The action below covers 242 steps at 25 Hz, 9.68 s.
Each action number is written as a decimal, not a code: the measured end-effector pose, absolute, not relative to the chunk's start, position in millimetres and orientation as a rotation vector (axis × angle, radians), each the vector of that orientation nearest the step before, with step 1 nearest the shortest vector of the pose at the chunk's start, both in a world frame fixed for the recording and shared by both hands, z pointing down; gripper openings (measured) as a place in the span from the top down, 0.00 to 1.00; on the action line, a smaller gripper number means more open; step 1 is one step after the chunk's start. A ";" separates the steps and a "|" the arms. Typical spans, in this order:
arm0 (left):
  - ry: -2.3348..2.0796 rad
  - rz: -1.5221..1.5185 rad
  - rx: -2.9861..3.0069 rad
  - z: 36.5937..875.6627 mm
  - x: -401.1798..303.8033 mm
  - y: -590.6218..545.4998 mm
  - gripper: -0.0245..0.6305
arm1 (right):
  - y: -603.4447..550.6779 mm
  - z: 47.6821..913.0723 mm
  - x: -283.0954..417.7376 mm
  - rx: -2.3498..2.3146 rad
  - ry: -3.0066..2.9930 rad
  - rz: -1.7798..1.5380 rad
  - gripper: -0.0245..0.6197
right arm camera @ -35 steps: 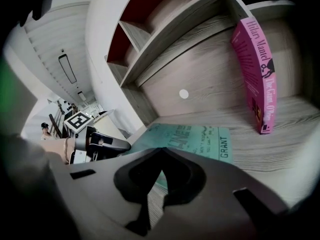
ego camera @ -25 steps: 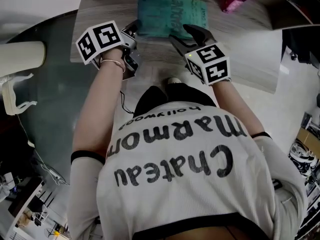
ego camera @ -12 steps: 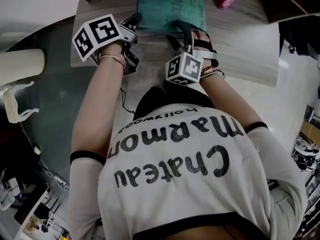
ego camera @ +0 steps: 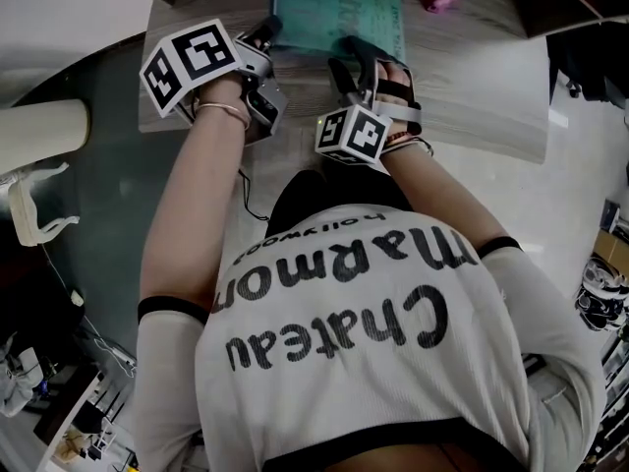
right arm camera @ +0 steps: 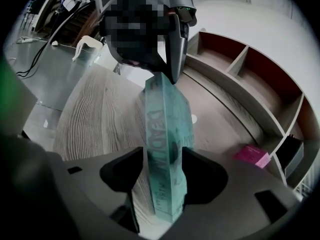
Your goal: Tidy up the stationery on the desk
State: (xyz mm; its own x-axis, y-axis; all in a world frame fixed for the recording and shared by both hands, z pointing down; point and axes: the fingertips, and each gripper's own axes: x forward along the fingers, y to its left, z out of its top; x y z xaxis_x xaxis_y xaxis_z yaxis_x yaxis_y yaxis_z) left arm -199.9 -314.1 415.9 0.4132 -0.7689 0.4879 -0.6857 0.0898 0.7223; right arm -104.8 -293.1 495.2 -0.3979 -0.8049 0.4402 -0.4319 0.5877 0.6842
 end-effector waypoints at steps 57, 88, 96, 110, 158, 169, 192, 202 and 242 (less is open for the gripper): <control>-1.325 -0.152 2.009 350.0 -134.1 -285.8 0.93 | -342.3 438.5 6.4 1.566 -2.269 0.022 0.70; -1.370 -0.217 1.903 355.1 -141.3 -314.9 0.93 | -394.1 456.2 37.0 1.650 -2.255 0.309 0.71; -1.374 -0.226 1.881 356.7 -148.9 -314.7 0.93 | -404.1 457.1 37.2 1.652 -2.242 0.334 0.71; -1.270 -0.215 1.855 378.3 -141.8 -321.9 0.93 | -422.8 456.4 40.1 1.647 -2.238 0.346 0.71; -1.151 -0.163 1.851 396.2 -143.0 -364.2 0.93 | -452.5 455.6 39.0 1.672 -2.220 0.387 0.70; -1.161 -0.185 1.855 390.4 -144.4 -356.4 0.93 | -448.3 470.5 53.3 1.686 -2.171 0.469 0.68; -1.221 -0.214 1.898 380.7 -121.2 -281.6 0.93 | -373.8 502.1 57.5 1.558 -2.154 0.774 0.84; -1.306 -0.053 2.069 369.6 -111.5 -243.9 0.93 | -328.6 450.0 56.5 1.573 -2.266 0.800 0.93; -1.379 -0.201 2.450 269.9 -81.3 -44.5 0.93 | -75.3 283.1 48.1 1.728 -2.578 0.254 0.94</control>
State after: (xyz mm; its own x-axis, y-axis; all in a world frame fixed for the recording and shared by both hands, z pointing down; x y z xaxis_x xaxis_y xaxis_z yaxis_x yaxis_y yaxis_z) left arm -81.3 -44.5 269.9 0.5238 -0.8511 0.0350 -0.8059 -0.4819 0.3440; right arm 48.1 -75.3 283.1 -0.3840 -0.9164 0.1133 -0.9208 0.3710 -0.1200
